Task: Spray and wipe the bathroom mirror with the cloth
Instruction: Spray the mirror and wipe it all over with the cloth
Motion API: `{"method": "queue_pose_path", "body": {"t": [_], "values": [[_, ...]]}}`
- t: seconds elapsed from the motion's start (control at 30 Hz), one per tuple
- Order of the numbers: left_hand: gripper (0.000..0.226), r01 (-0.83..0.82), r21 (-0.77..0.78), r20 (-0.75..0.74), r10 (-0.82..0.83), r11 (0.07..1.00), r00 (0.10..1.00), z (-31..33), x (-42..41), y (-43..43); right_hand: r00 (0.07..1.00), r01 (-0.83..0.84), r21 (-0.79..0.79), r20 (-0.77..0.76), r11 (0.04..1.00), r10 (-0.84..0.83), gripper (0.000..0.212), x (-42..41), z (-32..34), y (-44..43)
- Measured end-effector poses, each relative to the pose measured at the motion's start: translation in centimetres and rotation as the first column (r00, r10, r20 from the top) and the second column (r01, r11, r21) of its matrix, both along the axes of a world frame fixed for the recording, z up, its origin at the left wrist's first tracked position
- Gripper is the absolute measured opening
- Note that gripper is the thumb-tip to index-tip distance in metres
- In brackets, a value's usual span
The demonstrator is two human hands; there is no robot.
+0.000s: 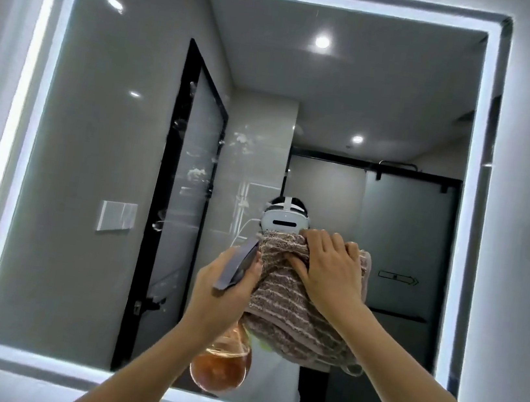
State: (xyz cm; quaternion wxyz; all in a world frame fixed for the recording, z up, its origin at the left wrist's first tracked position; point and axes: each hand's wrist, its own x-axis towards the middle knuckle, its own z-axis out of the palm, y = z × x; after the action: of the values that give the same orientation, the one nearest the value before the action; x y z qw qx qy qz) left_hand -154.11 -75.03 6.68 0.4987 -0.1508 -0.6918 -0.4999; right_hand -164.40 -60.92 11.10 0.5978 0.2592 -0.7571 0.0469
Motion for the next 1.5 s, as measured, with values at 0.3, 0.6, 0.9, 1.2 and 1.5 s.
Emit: {"method": "queue_pose_path", "body": {"t": [0.3, 0.6, 0.9, 1.2, 1.5], "values": [[0.029, 0.029, -0.029, -0.03, -0.03, 0.999, 0.999, 1.2, -2.1, 0.2, 0.983, -0.003, -0.034, -0.185, 0.999, -0.004, 0.038, -3.8, -0.6, -0.4], [0.027, 0.023, 0.009, -0.005, -0.023, 1.0, 1.0, 0.7, -3.5, 0.1, 0.941, -0.308, -0.064, -0.168, 0.949, 0.294, 0.027, -4.3, -1.0, 0.1], [0.028, 0.031, 0.011, -0.001, -0.031, 0.999, 1.0, 0.6, -3.3, 0.6, 0.898, -0.398, 0.025, -0.195, 0.917, 0.395, 0.025, -4.5, -1.5, 0.9], [0.026, 0.025, -0.017, -0.011, -0.025, 1.0, 1.0, 0.8, -2.7, 1.4, 0.963, -0.237, -0.033, -0.137, 0.971, 0.23, 0.038, -3.6, -2.0, 1.3], [0.023, 0.007, 0.009, 0.033, -0.007, 1.0, 0.999, -0.6, -2.9, 1.4, 0.983, -0.127, 0.022, 0.135, 0.992, 0.123, 0.07, -2.5, -5.7, 2.4]]}}
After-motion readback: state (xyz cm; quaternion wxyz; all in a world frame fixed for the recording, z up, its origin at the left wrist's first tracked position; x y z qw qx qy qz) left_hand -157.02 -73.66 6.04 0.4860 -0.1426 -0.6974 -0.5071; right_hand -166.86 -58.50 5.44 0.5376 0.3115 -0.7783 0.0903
